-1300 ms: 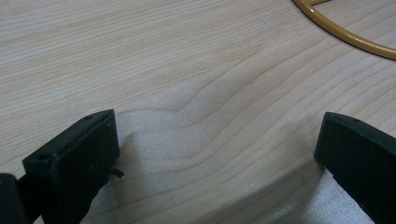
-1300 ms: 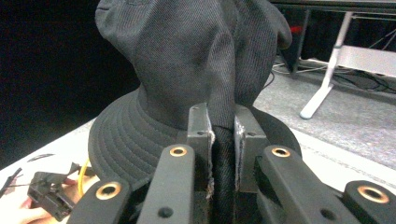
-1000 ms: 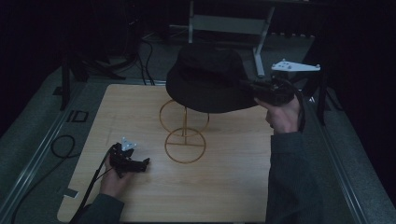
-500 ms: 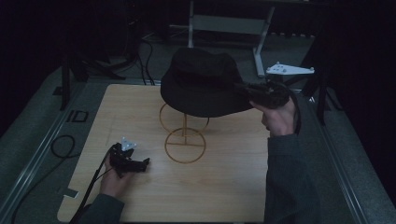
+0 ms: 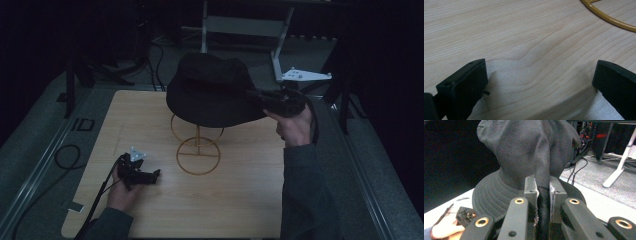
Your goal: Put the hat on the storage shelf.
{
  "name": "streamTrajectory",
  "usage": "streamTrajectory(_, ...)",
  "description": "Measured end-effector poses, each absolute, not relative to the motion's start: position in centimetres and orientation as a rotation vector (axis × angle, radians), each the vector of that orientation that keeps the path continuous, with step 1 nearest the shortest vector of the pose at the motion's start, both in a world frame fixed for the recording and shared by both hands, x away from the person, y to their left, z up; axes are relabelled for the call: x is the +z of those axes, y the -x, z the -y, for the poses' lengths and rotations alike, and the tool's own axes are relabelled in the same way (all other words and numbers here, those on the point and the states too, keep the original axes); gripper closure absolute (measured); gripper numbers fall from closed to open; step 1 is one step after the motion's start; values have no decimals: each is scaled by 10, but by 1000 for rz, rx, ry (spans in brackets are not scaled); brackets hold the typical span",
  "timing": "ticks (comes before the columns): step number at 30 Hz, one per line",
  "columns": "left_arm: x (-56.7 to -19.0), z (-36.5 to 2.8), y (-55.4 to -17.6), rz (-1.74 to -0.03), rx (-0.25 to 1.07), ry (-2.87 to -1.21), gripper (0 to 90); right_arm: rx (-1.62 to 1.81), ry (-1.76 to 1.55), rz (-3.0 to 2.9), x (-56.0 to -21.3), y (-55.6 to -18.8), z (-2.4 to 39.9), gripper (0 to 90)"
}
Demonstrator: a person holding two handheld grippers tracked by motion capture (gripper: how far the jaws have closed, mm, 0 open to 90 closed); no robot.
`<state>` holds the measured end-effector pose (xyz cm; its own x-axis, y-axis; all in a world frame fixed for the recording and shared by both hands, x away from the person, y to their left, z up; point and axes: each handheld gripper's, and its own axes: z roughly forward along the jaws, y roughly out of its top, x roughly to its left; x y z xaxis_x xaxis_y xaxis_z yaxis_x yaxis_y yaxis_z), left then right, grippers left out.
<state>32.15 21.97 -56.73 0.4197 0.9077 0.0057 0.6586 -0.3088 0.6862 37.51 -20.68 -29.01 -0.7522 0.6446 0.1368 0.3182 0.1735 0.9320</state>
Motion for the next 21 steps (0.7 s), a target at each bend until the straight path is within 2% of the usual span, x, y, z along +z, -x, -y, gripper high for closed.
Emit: streamTrajectory(21,-567,-220,-321,-1321,532,-2067,3,1581,-893,-2252,-305,-379,188,802)
